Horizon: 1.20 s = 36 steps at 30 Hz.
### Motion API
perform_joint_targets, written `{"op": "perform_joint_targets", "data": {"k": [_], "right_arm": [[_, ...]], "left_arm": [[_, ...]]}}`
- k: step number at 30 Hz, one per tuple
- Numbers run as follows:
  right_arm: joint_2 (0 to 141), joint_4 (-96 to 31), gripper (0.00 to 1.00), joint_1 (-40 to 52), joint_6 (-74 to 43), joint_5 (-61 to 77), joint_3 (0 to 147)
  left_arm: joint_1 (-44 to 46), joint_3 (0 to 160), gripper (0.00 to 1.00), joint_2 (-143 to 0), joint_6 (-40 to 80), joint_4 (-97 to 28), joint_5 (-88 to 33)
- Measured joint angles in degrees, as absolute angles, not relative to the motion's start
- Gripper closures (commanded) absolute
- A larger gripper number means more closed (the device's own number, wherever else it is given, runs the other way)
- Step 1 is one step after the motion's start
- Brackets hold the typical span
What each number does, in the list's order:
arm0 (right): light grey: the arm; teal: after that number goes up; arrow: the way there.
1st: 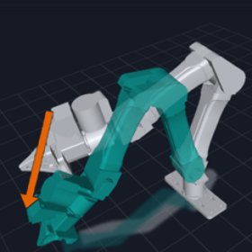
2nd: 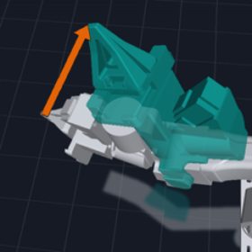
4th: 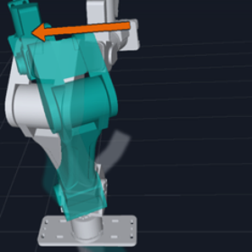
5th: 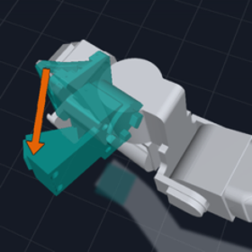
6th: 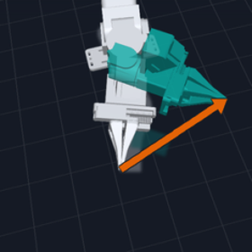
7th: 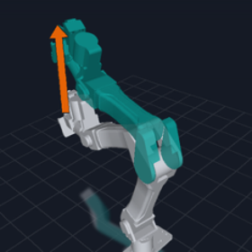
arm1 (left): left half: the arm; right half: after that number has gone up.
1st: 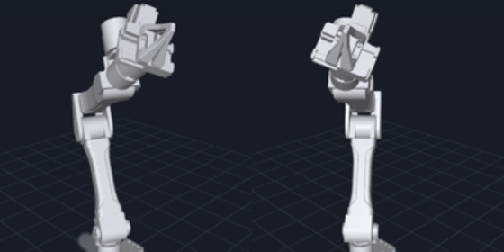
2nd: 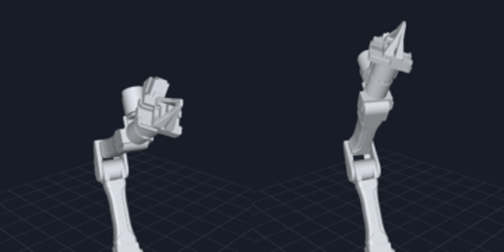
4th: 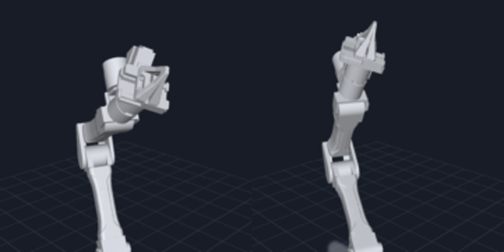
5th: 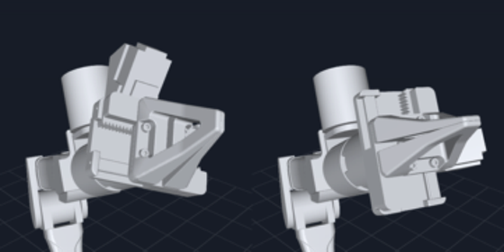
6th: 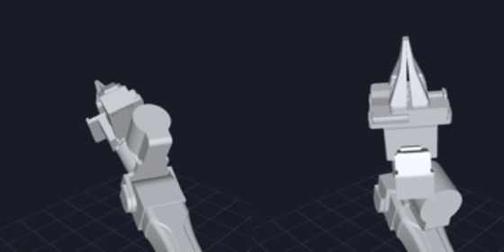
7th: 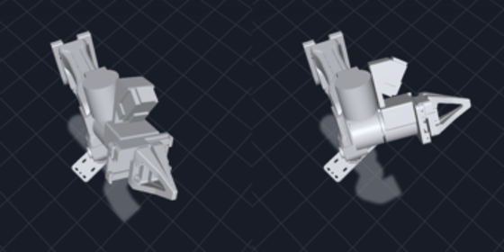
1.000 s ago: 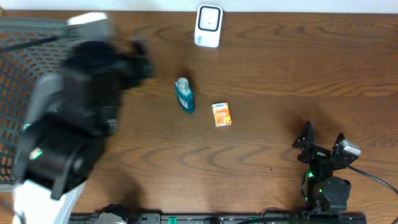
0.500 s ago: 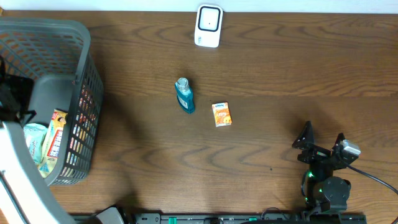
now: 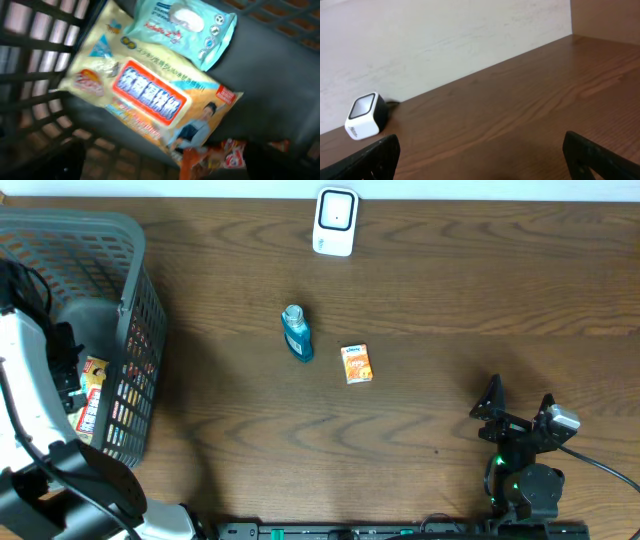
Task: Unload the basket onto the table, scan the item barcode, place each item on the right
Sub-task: 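Reach the left gripper into the basket and grasp the yellow snack bag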
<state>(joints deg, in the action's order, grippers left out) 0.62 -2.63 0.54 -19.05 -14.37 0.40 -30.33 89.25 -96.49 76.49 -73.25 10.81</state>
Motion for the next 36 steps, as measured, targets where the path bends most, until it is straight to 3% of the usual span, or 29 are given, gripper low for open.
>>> {"op": "perform_joint_targets", "data": {"k": [13, 24, 25, 26, 27, 28, 29, 36], "right_arm": [[0.64, -2.63, 0.01, 0.54, -19.05, -14.37, 0.4], [0.64, -2.66, 0.01, 0.54, -19.05, -14.37, 0.4], [0.64, -2.63, 0.01, 0.54, -19.05, -14.37, 0.4], [0.64, -2.63, 0.01, 0.54, -19.05, -14.39, 0.4], [0.64, -2.63, 0.01, 0.54, -19.05, -14.37, 0.4], [0.62, -2.66, 0.01, 0.54, -19.05, -14.37, 0.4], [0.64, -2.66, 0.01, 0.54, -19.05, -14.37, 0.4], [0.64, -2.63, 0.01, 0.54, -19.05, -14.37, 0.4]], "left_arm": [[-30.52, 72.47, 0.02, -98.0, 82.59, -54.37, 10.83], [-31.22, 56.6, 0.04, -95.33, 84.03, -30.41, 13.45], [-31.16, 55.61, 0.21, -94.87, 84.01, -29.12, 13.8], [-31.11, 54.89, 0.51, -94.54, 83.99, -28.27, 14.0], [-31.07, 54.15, 0.7, -94.13, 83.94, -27.86, 14.33], [-31.11, 53.52, 0.85, -94.0, 84.07, -27.59, 14.59], [-31.38, 53.15, 0.93, -94.0, 84.01, -27.29, 14.96], [-31.73, 52.99, 0.93, -93.32, 80.01, -25.61, 15.31]]}}
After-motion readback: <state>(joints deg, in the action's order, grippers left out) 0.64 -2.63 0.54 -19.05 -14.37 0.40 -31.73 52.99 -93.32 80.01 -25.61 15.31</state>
